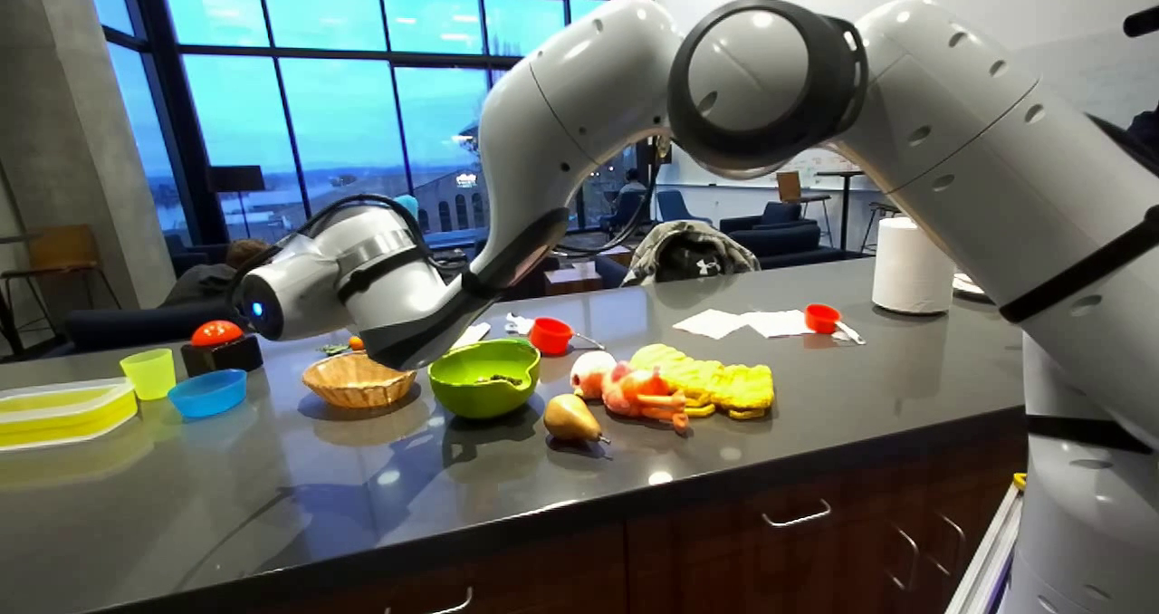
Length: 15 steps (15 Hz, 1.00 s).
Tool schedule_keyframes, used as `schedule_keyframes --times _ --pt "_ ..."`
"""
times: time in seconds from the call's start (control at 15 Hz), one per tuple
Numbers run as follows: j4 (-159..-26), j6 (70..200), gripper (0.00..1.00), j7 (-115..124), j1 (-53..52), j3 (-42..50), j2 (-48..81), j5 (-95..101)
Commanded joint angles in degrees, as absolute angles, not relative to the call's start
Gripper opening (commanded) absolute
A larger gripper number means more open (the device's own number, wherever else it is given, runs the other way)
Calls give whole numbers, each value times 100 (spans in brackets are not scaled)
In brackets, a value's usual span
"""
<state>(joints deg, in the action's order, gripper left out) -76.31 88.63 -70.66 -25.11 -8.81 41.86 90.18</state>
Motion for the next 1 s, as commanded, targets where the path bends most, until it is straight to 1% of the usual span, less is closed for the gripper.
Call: schedule_keyframes --times 0.0,0.93 --pt "-7543 8927 1 -7101 -2308 -1020 4212 8513" --pt "-7396 9408 1 -6073 -2178 -983 4411 7720"
